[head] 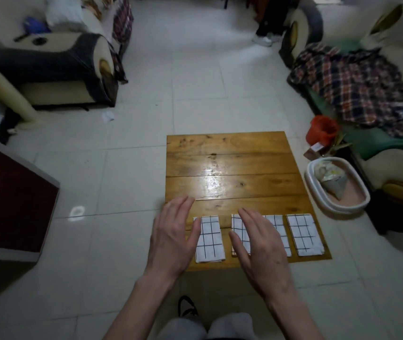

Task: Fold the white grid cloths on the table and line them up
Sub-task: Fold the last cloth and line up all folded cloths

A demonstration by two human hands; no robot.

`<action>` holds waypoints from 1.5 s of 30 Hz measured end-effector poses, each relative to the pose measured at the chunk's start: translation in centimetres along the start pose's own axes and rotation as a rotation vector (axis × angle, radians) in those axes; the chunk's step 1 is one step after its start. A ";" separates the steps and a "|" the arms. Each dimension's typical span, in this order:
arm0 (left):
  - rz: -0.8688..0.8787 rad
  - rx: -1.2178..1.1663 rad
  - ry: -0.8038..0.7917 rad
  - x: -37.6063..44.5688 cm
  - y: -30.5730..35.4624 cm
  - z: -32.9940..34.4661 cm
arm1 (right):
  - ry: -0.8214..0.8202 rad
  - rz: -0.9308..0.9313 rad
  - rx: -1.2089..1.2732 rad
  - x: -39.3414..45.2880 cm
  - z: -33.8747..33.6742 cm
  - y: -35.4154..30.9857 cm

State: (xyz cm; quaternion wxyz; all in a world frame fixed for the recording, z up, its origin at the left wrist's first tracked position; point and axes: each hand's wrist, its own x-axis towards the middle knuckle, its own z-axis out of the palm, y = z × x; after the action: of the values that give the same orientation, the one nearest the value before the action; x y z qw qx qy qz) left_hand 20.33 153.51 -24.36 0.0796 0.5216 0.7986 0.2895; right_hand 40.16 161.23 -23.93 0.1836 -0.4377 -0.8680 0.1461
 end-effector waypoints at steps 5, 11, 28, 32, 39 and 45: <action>0.063 0.122 0.029 -1.0 1.4 -0.8 | 0.006 -0.054 -0.140 -0.2 -2.8 0.5; 0.166 0.243 0.037 -2.9 5.0 -0.5 | -0.026 -0.060 -0.231 -1.9 -5.6 2.4; 0.154 0.227 0.014 -12.0 23.3 7.8 | -0.009 -0.027 -0.273 -11.9 -16.6 16.4; 0.137 0.292 0.035 -13.6 26.3 8.6 | 0.005 -0.036 -0.246 -13.5 -18.4 18.8; 0.122 0.325 0.051 -13.6 29.1 10.2 | 0.019 -0.048 -0.190 -13.6 -19.1 21.3; 0.088 0.277 0.086 -10.8 29.2 11.9 | 0.023 0.007 -0.184 -11.7 -18.3 24.0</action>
State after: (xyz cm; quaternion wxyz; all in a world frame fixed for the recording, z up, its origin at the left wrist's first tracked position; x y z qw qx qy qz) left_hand 53.25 156.95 -20.07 -0.0400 0.5490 0.8101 0.2020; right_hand 71.72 167.14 -19.78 0.1518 -0.4575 -0.8740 0.0612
